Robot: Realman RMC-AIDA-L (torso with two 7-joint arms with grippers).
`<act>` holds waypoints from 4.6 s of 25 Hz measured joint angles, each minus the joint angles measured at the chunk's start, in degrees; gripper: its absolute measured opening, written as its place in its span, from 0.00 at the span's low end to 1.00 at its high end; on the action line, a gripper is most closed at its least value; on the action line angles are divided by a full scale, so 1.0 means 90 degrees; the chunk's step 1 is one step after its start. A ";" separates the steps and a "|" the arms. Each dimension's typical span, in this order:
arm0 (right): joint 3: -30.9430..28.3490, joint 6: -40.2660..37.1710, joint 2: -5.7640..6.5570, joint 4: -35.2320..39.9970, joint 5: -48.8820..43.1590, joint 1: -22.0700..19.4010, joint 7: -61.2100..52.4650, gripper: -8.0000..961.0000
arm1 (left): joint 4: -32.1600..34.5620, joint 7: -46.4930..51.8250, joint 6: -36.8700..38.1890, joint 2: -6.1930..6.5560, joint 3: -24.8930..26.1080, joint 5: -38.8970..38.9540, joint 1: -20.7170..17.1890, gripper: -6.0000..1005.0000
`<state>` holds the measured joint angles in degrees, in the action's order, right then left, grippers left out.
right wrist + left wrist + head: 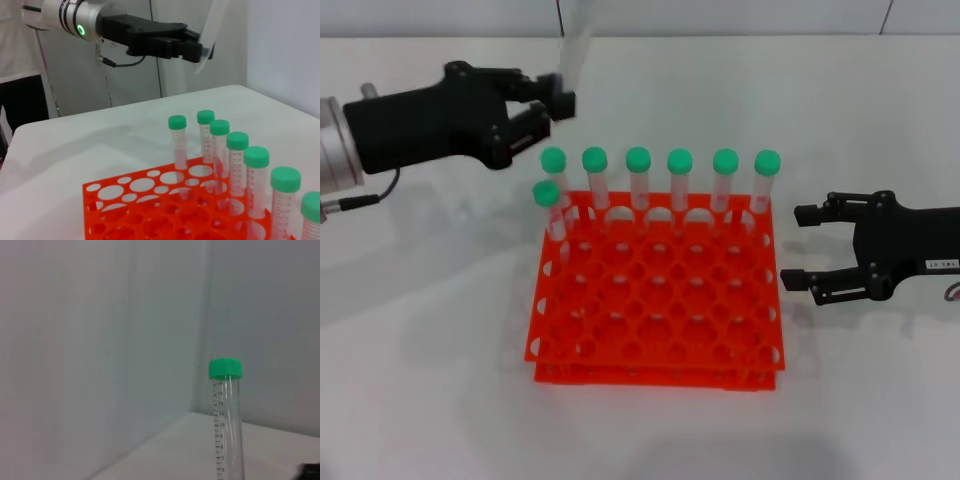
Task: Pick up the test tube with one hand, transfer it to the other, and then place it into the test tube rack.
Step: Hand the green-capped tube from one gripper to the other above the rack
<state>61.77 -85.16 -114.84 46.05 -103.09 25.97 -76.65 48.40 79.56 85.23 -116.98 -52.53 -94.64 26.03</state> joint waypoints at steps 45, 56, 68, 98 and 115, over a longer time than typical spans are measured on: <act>-0.1405 -0.0902 0.0187 -0.0187 0.0368 0.0102 -0.1266 0.87 | -0.1033 0.0043 0.0890 0.0190 -0.0072 -0.2078 0.1365 0.20; -0.1427 -0.1038 -0.0041 -0.2052 0.1772 0.0300 0.0458 0.87 | -0.1032 0.0038 0.0822 0.0184 -0.0074 -0.2083 0.1433 0.20; -0.1419 -0.1076 -0.0150 -0.4242 0.2556 0.0904 0.2581 0.87 | -0.1032 0.0041 0.0675 0.0099 -0.0306 -0.2083 0.1544 0.20; -0.1999 -0.1242 -0.0149 -0.6080 0.2930 0.1418 0.4229 0.81 | -0.1036 0.0021 0.0324 -0.0055 -0.0504 -0.2092 0.1778 0.20; -0.2001 -0.1220 -0.0150 -0.6095 0.2910 0.1405 0.4288 0.67 | -0.1043 0.0022 0.0315 -0.0058 -0.0512 -0.2092 0.1860 0.20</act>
<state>43.77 -96.15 -116.19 -8.81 -76.90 38.61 -38.06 39.02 79.76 88.06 -117.50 -57.13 -113.47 42.77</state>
